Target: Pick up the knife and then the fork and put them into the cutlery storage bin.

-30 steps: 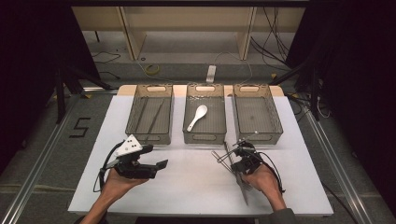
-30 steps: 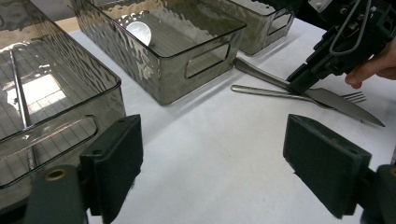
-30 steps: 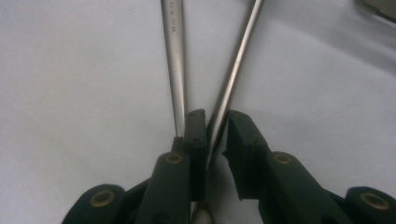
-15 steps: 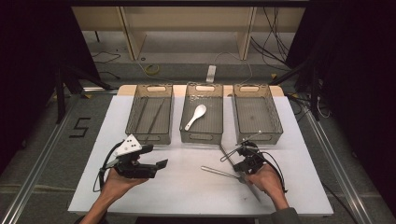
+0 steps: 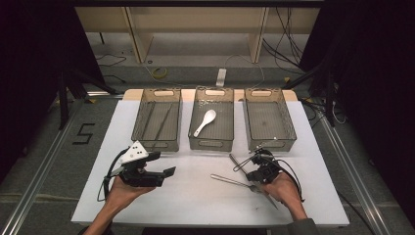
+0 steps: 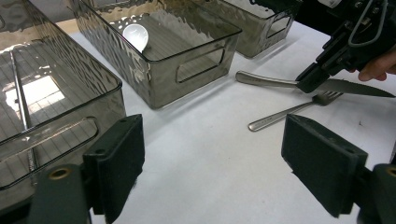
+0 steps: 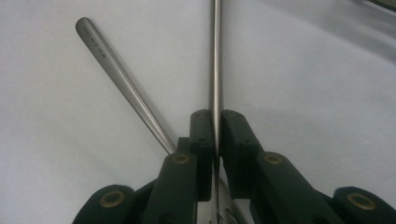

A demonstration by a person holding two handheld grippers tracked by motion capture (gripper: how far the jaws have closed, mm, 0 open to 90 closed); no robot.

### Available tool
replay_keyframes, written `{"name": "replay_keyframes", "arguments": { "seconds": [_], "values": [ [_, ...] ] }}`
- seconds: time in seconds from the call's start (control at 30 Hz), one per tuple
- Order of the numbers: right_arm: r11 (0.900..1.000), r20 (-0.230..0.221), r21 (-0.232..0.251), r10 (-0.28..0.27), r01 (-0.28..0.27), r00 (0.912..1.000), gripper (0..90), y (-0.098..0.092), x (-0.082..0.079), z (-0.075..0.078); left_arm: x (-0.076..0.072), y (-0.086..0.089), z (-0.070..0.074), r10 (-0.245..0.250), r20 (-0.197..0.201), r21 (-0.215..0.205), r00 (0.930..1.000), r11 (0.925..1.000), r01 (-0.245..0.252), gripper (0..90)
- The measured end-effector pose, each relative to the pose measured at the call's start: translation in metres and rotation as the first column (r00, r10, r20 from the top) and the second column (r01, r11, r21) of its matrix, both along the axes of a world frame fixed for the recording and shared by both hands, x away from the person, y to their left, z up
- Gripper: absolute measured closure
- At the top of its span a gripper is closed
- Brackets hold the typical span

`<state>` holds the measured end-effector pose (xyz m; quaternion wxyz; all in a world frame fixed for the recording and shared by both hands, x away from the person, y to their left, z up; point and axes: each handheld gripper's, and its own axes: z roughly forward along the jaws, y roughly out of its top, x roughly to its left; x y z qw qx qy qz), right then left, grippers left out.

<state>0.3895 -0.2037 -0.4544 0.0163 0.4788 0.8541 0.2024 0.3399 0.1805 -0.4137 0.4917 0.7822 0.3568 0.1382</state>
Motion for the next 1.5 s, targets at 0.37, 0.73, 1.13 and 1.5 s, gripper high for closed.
{"name": "replay_keyframes", "arguments": {
  "seconds": [0.37, 0.73, 1.13, 1.5],
  "values": [
    [1.0, 0.014, 0.029, -0.009, 0.008, 0.9999, 83.7, -0.006, -0.002, 0.006, 0.0, 0.001, 0.001, -0.001, 0.002, 0.003, 1.0, 1.0, 0.001, 21.4],
    [0.996, 0.057, 0.084, -0.04, 0.036, 0.9976, 83.7, -0.024, -0.004, 0.026, 0.0, 0.002, 0.001, 0.005, -0.003, -0.008, 1.0, 1.0, -0.005, 21.5],
    [0.991, 0.142, 0.122, -0.064, 0.046, 0.9879, 83.7, -0.038, -0.005, 0.059, 0.0, 0.006, 0.003, 0.024, 0.02, -0.066, 0.9995, 0.9976, -0.022, 19.5],
    [0.986, 0.185, 0.131, -0.131, 0.107, 0.974, 83.7, -0.056, 0.024, 0.079, -0.002, 0.008, 0.006, 0.025, 0.055, -0.094, 0.9982, 0.9953, -0.02, 16.6]
  ]
}}
